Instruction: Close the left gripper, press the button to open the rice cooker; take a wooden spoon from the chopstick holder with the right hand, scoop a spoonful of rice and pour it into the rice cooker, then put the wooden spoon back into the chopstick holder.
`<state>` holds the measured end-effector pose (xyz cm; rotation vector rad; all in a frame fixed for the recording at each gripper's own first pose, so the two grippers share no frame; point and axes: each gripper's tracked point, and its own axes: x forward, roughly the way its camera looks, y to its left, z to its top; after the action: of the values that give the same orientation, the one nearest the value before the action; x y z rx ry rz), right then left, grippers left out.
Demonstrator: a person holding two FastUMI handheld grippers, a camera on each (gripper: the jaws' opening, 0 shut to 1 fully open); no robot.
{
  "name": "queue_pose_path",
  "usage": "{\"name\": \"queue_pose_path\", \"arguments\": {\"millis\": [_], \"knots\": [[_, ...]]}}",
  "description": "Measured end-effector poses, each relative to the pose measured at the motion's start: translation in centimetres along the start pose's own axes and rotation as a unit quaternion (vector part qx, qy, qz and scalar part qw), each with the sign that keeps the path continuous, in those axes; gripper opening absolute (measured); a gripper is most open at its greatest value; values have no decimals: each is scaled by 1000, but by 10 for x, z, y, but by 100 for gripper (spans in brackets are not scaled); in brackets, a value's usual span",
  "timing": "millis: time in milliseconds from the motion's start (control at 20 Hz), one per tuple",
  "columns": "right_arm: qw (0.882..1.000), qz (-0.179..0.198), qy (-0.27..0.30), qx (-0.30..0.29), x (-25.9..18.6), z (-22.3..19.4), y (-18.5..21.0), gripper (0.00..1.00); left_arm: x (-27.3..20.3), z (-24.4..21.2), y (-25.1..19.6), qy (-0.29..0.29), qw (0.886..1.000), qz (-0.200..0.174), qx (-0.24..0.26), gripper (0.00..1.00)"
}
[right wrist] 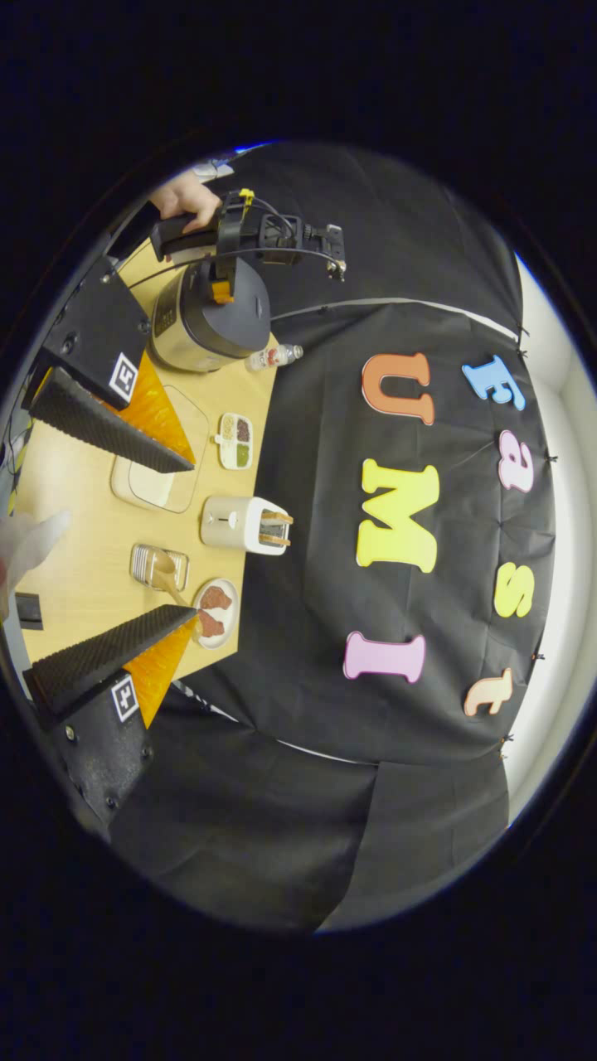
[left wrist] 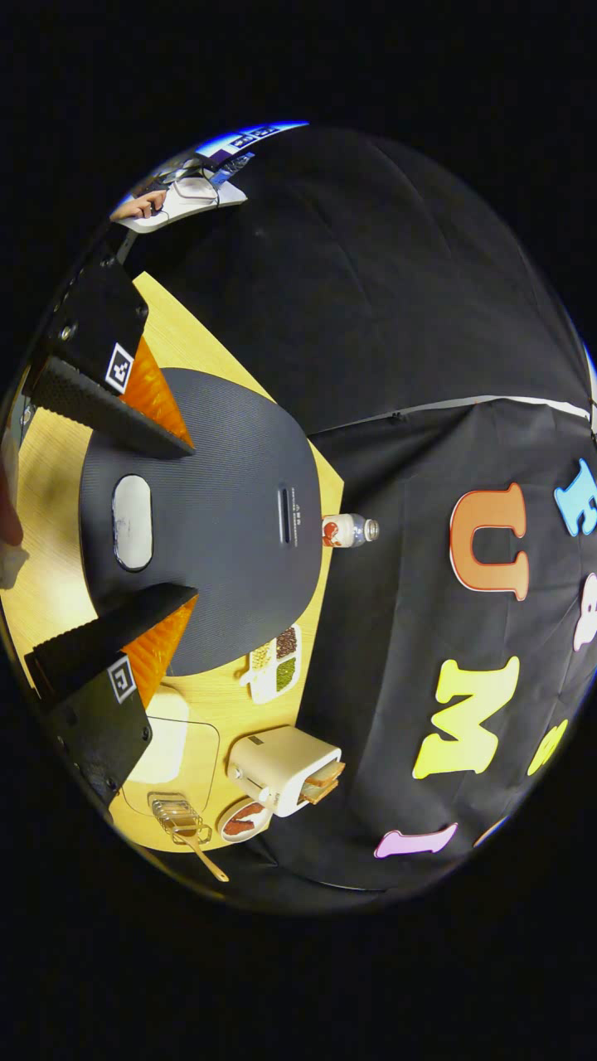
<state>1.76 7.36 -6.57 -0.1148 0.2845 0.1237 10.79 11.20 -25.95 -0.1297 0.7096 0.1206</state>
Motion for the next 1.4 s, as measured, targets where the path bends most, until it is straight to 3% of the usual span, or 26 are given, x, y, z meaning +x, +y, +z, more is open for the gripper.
{"name": "queue_pose_path", "arguments": {"millis": [200,450,600,800,950,1100,1150,1200,1400], "knots": [[999,-12,-22,21,3,9,-3,100,-26,44,-4,-88,996,0,18,97],[997,-28,-63,42,-2,37,-9,99,-108,108,-19,-232,972,-17,28,96],[993,-37,-94,53,-10,57,-12,99,-159,120,-18,-273,961,-39,37,100],[989,-37,-129,56,-23,77,-8,100,-233,122,-19,-327,941,-67,46,95],[986,-35,-155,53,-37,91,-2,98,-265,126,-20,-344,934,-81,41,95],[984,-30,-167,53,-47,94,4,100,-275,123,-17,-340,936,-85,32,96],[984,-27,-167,52,-50,95,5,100,-277,122,-16,-340,936,-84,32,100],[984,-28,-166,49,-51,93,4,100,-280,123,-15,-342,935,-82,33,96],[985,-25,-160,53,-51,90,3,100,-281,118,-12,-335,938,-78,37,96]]}}
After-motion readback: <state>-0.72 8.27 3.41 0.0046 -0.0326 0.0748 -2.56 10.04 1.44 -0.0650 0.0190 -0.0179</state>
